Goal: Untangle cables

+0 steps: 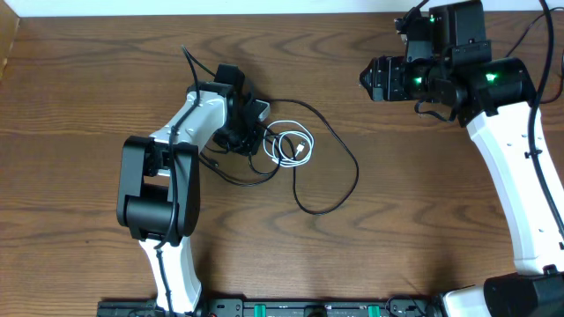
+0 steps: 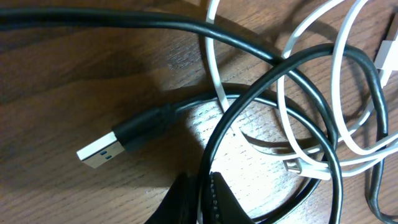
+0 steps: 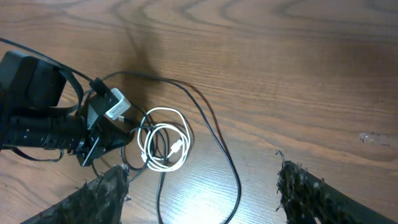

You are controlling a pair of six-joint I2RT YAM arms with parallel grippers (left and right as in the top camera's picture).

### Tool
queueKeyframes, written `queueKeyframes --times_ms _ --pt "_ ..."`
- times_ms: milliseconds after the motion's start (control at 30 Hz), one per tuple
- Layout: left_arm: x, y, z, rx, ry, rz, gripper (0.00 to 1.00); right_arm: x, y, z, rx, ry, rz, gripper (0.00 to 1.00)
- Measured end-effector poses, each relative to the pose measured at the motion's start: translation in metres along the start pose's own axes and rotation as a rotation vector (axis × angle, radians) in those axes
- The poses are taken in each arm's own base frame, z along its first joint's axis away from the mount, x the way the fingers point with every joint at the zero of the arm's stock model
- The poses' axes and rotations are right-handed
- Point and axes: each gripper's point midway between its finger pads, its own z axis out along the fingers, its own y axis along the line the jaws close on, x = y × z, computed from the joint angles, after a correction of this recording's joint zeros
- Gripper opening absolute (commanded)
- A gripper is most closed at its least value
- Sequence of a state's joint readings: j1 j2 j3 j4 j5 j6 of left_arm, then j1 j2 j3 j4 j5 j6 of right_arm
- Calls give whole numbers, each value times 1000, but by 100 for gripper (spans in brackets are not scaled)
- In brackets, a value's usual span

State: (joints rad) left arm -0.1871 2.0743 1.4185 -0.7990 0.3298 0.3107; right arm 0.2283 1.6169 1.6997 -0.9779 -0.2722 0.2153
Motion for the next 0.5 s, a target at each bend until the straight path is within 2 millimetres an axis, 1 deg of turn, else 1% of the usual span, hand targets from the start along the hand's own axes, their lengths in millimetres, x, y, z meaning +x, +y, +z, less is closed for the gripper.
queueKeyframes --times_ms 133,233,333,400,500 --pt "2 -1 -1 3 11 -29 7 0 0 0 0 0 0 75" --pt "2 -3 -10 0 2 -53 7 0 0 0 0 0 0 75" --pt "-8 -10 -42 -20 -82 -68 7 0 0 0 0 0 0 75" --pt "-18 -17 -75 -35 -170 -74 7 0 1 0 -3 -1 0 75" --pt "-29 -30 -131 -54 -321 -80 7 -1 4 0 -21 -2 -2 75"
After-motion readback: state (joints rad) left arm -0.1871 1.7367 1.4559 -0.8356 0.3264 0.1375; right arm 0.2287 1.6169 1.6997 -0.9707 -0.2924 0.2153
